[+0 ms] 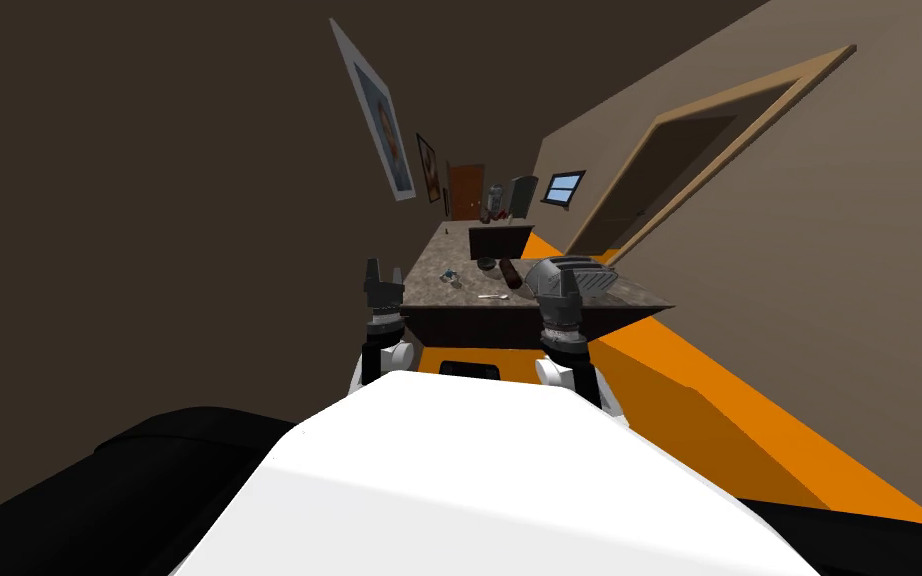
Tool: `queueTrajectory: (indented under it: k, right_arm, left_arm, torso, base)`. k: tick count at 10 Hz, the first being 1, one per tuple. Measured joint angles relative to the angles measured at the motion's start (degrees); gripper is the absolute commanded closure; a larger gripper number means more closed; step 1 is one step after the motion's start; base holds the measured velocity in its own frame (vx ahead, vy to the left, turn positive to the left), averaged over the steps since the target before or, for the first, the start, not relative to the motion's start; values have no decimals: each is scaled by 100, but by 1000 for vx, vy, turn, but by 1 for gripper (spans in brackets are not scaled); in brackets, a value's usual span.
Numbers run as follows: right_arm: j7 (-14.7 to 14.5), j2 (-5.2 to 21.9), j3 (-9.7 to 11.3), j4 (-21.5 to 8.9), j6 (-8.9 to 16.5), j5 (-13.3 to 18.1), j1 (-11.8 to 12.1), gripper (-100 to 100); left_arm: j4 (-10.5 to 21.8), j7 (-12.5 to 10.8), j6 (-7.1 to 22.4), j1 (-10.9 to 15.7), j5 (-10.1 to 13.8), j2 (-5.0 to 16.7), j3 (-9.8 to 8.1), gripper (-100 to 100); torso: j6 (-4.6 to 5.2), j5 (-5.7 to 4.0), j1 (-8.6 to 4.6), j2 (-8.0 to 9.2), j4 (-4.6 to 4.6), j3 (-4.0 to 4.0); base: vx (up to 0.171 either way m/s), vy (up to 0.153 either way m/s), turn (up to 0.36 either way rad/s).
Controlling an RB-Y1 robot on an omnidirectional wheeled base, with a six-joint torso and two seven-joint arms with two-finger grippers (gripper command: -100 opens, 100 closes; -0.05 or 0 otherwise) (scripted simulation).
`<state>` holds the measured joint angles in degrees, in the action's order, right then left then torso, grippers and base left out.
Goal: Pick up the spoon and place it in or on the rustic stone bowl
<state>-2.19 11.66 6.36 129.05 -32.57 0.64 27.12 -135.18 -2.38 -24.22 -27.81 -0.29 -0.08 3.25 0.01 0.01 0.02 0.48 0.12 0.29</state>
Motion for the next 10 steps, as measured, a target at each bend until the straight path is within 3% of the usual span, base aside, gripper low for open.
queueTrajectory:
  k: [10]
  right_arm:
    - [-336, 1552, 696, -736, -274, 422, -362, -100]
  left_arm:
    - [0, 0, 0, 0, 0, 0, 0, 0]
  torso:
    - [-2, 0, 2, -14, -4, -9]
  base:
    - [-90, 15, 74]
